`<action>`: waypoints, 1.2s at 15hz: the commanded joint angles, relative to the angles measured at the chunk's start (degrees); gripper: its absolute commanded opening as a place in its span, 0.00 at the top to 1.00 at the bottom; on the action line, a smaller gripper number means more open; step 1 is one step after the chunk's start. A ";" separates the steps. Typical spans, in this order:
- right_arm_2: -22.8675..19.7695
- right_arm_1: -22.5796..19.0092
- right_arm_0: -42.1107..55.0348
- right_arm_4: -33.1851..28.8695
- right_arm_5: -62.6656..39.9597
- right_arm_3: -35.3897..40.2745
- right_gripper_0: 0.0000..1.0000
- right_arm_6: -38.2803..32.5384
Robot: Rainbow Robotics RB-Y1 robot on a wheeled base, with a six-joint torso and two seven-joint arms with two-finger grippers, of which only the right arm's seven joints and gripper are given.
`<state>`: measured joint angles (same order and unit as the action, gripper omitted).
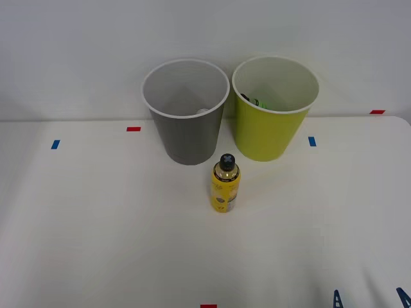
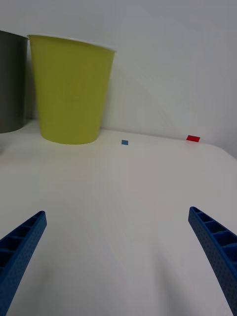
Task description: Put cans in the gray bin, plastic bottles in the light green bin
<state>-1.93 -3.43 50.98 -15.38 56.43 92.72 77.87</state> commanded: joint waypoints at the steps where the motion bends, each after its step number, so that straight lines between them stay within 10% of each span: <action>1: 0.00 0.00 0.00 0.00 0.00 0.00 0.00 0.00; 18: 0.00 0.00 0.00 0.00 0.00 0.00 0.00 0.00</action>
<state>-1.93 -3.43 50.98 -15.38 56.42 92.72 77.87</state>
